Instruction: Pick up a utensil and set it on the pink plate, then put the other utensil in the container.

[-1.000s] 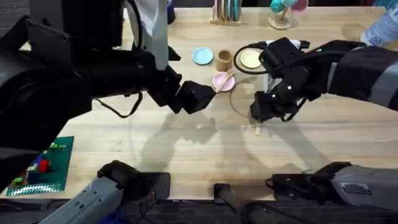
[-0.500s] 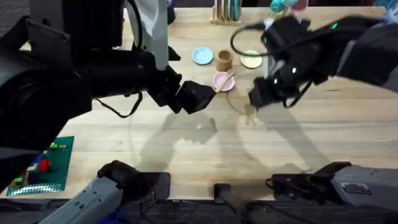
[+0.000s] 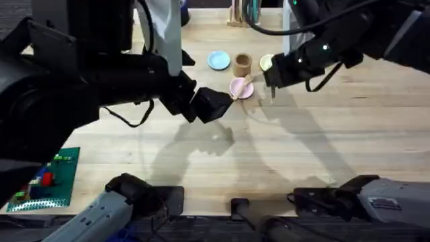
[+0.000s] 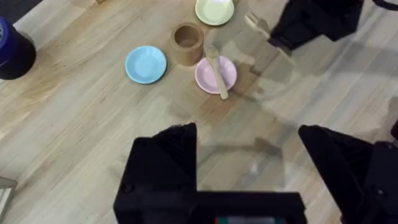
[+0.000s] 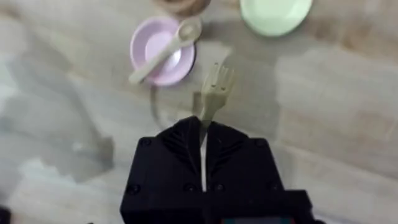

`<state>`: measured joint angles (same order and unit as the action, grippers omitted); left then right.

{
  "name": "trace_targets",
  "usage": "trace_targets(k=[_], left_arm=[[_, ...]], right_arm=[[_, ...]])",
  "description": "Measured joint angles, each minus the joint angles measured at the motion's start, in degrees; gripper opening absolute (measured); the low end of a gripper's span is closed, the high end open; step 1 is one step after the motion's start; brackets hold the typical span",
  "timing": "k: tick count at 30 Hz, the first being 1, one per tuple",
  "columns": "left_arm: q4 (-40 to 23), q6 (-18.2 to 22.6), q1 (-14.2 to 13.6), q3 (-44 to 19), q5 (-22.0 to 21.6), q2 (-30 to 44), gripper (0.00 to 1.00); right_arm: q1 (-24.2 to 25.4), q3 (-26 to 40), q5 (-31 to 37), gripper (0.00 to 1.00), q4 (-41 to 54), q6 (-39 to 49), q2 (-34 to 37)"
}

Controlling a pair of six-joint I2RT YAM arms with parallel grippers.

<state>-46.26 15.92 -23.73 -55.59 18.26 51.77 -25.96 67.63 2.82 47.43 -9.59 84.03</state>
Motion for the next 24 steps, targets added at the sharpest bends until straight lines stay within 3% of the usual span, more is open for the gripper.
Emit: trace_targets(k=[11, 24], left_arm=[[0.0, 0.0, 0.0, 0.0, 0.0, -0.01, 0.994], [0.0, 0.0, 0.0, 0.02, -0.02, 0.0, 0.994]], right_arm=[[0.0, 0.09, 8.42, 0.03, -10.85, 1.72, -5.1], [-1.03, -0.66, 9.97, 0.031, -24.73, 4.96, -9.5]])
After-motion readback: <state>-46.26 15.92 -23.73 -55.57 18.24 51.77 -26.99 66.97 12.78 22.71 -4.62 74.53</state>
